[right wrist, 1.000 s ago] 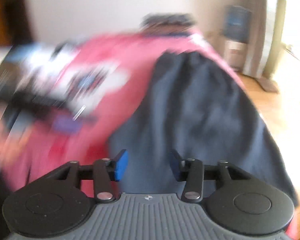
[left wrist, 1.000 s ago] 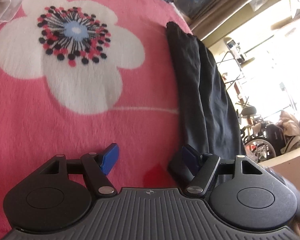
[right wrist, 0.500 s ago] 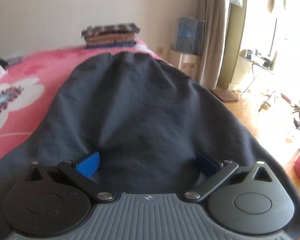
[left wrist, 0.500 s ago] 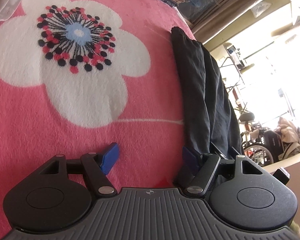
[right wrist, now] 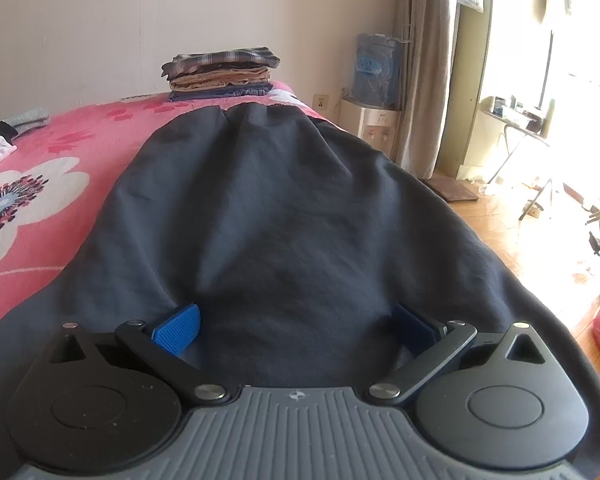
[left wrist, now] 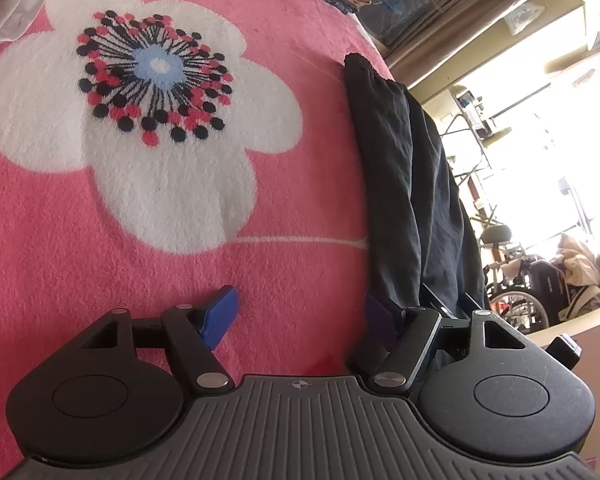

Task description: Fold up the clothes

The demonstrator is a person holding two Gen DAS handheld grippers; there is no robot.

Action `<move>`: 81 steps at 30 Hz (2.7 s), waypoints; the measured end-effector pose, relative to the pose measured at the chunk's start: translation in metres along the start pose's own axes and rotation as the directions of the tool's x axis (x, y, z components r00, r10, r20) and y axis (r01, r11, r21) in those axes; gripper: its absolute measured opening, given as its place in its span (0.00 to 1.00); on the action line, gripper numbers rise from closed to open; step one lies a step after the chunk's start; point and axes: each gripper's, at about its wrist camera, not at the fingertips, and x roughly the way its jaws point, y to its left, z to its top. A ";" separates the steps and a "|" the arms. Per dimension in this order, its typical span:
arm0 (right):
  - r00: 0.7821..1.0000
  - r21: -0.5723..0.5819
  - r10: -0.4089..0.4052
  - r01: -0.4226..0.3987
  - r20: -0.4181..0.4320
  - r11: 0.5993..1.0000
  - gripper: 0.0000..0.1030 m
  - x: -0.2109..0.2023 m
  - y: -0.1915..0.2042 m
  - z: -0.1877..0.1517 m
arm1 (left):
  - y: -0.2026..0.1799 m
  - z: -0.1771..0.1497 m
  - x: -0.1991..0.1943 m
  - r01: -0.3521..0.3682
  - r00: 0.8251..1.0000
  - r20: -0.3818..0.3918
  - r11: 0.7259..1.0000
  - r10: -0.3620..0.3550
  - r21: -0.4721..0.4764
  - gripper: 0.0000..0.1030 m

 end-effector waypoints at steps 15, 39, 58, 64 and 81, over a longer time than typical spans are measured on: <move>1.000 -0.001 -0.002 0.002 0.001 1.000 1.00 0.000 0.001 0.000 | 0.001 0.002 0.006 0.013 1.000 0.002 1.000 -0.013 0.007 0.71; 1.000 0.002 0.000 0.000 0.000 1.000 1.00 0.000 0.001 0.001 | -0.012 -0.003 0.007 -0.052 0.998 0.041 0.995 0.048 0.091 0.71; 1.000 0.002 -0.001 0.001 0.000 1.000 1.00 -0.001 0.000 0.000 | -0.008 -0.001 0.004 -0.036 0.998 0.049 0.997 0.033 0.063 0.71; 1.000 0.000 -0.002 0.002 0.001 1.000 1.00 -0.001 0.000 0.001 | -0.006 0.000 0.003 -0.032 0.998 0.054 0.998 0.029 0.057 0.71; 1.000 0.001 -0.002 0.002 0.002 1.000 1.00 0.000 0.001 0.000 | -0.005 0.000 0.003 -0.046 0.997 0.069 0.998 0.042 0.053 0.71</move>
